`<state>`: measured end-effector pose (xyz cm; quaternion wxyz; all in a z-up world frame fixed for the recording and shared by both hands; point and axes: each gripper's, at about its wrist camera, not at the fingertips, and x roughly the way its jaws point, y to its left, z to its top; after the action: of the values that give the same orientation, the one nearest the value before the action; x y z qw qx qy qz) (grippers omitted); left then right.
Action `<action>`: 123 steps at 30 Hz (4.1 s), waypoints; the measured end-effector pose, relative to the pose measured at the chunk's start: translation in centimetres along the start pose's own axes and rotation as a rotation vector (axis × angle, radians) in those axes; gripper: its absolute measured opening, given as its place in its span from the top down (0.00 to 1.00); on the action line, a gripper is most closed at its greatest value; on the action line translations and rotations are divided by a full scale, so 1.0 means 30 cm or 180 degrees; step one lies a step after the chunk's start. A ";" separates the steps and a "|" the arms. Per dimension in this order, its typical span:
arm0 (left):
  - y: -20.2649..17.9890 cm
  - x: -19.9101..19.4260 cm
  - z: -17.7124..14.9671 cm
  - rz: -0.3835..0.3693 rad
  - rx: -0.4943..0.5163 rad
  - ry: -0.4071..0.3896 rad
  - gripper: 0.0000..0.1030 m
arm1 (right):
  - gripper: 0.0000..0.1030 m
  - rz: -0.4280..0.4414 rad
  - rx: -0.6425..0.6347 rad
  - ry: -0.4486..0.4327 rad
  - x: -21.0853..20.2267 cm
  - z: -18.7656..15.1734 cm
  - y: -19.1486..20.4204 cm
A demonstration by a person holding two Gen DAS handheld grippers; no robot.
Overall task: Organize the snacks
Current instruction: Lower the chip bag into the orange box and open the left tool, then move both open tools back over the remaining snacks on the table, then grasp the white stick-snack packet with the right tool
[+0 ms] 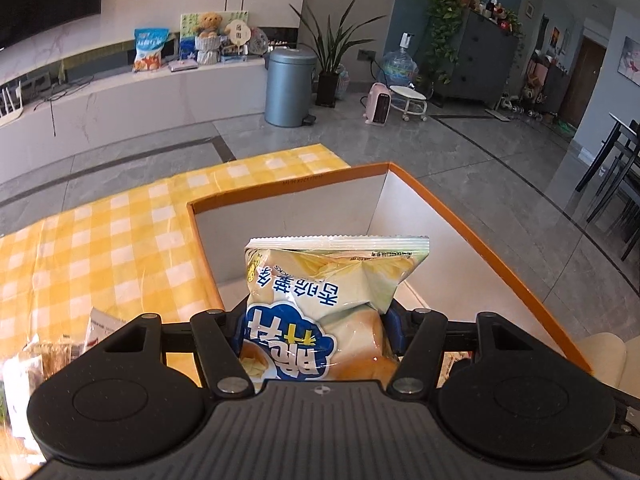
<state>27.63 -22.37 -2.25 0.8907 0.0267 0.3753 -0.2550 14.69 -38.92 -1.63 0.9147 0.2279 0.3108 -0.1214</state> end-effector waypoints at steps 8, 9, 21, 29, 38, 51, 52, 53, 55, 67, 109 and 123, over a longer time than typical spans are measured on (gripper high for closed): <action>0.017 -0.003 0.010 -0.0172 -0.0142 -0.0026 0.29 | 0.43 0.0074 0.0051 0.0020 0.000 -0.007 0.001; 0.019 0.004 0.018 -0.0216 -0.0155 -0.0010 0.27 | 0.43 0.0120 0.0083 0.0036 0.002 -0.007 0.000; -0.034 0.064 0.010 0.0004 0.0042 -0.0011 0.12 | 0.43 0.0093 0.0004 0.0074 0.014 -0.005 0.019; -0.059 0.181 0.075 0.0490 0.0086 -0.0033 0.11 | 0.43 0.0093 -0.0017 0.0083 0.017 -0.004 0.015; -0.046 0.160 0.049 0.0154 0.0035 0.0163 0.09 | 0.43 0.0090 -0.0053 0.0105 0.023 -0.001 0.018; -0.015 0.070 0.041 -0.0461 -0.0294 -0.0145 0.00 | 0.42 0.0070 -0.0080 0.0117 0.032 0.000 0.026; -0.010 0.062 0.045 -0.0467 -0.0326 -0.0160 0.00 | 0.42 0.0069 -0.0079 0.0115 0.032 0.000 0.027; -0.009 0.052 0.048 -0.0450 -0.0338 -0.0193 0.00 | 0.42 0.0071 -0.0077 0.0115 0.033 0.000 0.027; -0.016 0.023 0.050 -0.0328 -0.0298 -0.0353 0.00 | 0.42 0.0070 -0.0080 0.0115 0.033 -0.001 0.027; -0.012 -0.266 0.014 0.0359 0.0030 -0.1204 0.00 | 0.38 0.0039 -0.0036 0.0114 0.018 0.001 0.057; 0.637 -0.425 -0.579 0.1507 -0.1636 -0.0647 0.00 | 0.15 0.0863 -0.1114 0.0286 0.161 -0.407 0.673; 0.646 -0.358 -0.596 0.1605 -0.1639 -0.0370 0.00 | 0.05 0.0565 -0.1069 0.0542 0.299 -0.466 0.674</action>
<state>18.81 3.41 -10.52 0.9230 -0.1213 0.3576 0.0745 21.85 -15.24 -10.14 0.9174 0.1081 0.3816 0.0329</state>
